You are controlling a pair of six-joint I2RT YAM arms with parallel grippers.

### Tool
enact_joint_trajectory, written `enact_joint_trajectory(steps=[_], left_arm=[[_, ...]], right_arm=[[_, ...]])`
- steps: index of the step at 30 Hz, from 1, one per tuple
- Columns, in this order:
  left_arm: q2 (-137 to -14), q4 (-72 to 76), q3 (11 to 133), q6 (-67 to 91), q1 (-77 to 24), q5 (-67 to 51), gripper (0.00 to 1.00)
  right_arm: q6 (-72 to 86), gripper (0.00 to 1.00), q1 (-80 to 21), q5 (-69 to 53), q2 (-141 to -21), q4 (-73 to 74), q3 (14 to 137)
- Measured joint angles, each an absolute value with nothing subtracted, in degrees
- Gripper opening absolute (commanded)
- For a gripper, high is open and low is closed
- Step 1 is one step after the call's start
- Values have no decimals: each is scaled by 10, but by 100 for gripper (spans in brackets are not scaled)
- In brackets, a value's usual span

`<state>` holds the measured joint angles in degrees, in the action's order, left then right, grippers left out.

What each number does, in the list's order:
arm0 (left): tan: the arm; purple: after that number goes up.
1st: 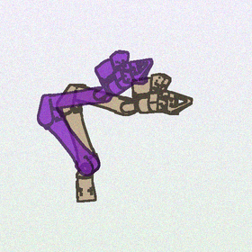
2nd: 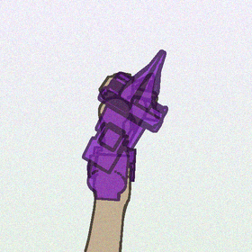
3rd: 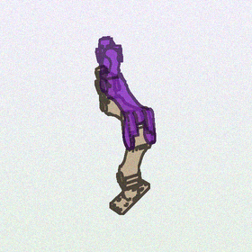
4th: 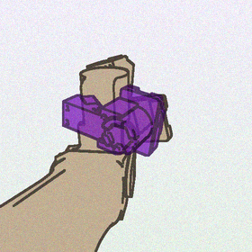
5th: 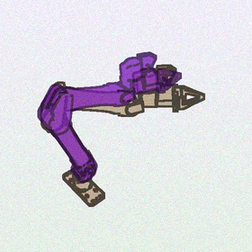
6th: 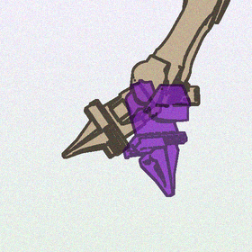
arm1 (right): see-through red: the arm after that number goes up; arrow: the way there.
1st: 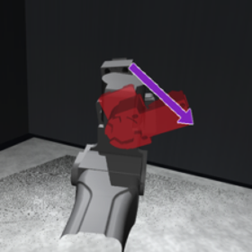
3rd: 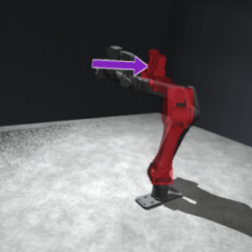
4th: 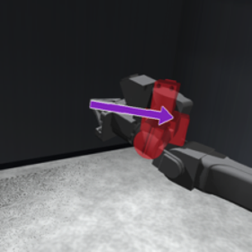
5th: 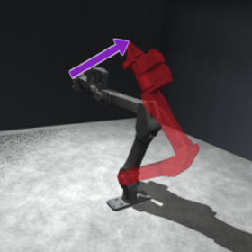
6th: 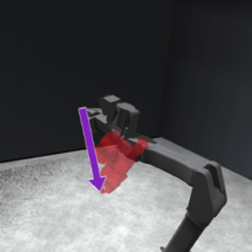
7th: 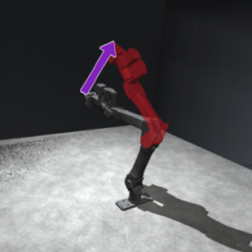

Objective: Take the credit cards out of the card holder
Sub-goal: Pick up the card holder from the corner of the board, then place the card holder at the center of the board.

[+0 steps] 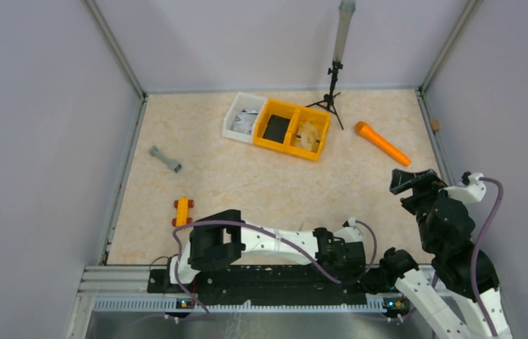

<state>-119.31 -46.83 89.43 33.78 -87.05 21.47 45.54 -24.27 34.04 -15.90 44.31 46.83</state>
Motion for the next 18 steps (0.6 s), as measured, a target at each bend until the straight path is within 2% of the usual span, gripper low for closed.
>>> enact_joint_trajectory(steps=[6,14,18], left_arm=[[-1084,-422,784,338,-824,171,0],[-783,-257,598,340,-640,-8,0],[-678,-191,552,351,-576,-78,0]], right_arm=[[448,78,-243,248,-181,421,460],[450,77,-243,77,-198,349,383],[477,85,-243,-17,-214,282,326]])
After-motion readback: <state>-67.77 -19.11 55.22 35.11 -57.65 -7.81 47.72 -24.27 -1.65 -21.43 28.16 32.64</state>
